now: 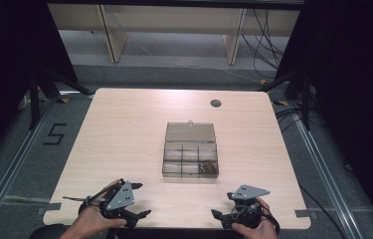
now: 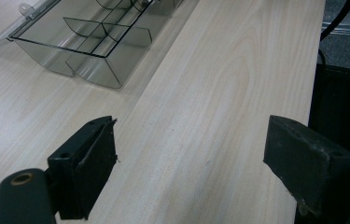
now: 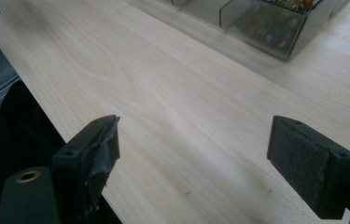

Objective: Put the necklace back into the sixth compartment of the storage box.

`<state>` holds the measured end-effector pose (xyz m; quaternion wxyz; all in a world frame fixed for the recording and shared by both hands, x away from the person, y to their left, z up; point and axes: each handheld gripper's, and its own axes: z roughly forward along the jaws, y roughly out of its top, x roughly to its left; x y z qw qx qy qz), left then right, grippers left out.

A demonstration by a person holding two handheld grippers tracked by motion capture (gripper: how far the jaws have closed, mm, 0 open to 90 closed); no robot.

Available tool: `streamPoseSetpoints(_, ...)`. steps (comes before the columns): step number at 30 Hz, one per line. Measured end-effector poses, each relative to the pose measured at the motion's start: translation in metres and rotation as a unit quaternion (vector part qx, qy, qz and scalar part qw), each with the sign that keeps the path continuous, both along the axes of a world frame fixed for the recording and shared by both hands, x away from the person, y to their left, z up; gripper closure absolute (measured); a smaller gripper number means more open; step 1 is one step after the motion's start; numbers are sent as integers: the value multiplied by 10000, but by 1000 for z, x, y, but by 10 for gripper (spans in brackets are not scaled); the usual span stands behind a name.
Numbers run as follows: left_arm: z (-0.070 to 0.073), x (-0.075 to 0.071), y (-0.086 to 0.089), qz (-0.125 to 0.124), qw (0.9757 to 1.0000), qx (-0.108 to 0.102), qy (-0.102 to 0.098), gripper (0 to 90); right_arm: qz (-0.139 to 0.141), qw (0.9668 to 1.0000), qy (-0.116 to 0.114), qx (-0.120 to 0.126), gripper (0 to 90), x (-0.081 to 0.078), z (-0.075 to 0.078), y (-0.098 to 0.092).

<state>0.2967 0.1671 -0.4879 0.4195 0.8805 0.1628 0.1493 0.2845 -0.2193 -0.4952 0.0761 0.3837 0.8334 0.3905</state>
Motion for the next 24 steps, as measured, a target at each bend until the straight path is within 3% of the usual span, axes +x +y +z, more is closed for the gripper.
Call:
streamPoseSetpoints(2, 0, 0, 0, 30, 10000, -5, -3, 164, 88, 9999, 56, 11, 171, 0, 0, 0)
streamPoseSetpoints(6, 0, 0, 0, 28, 10000, 9, -6, 164, 51, 9999, -101, -129, 166, -3, 1, 0)
streamPoseSetpoints(10, 0, 0, 0, 38, 10000, 5, 2, 164, 63, 9998, -41, -161, 164, -3, -1, 0)
streamPoseSetpoints(13, 0, 0, 0, 30, 10000, 33, 20, 164, -70, 9997, -21, -253, 164, -5, 0, -1)
streamPoseSetpoints(23, 0, 0, 0, 32, 10000, 30, 34, 164, -33, 9997, -63, -241, 164, -4, 0, -2)
streamPoseSetpoints(24, 0, 0, 1, 29, 10000, 25, 24, 164, 88, 9998, -2, -166, 164, -2, -1, -2)
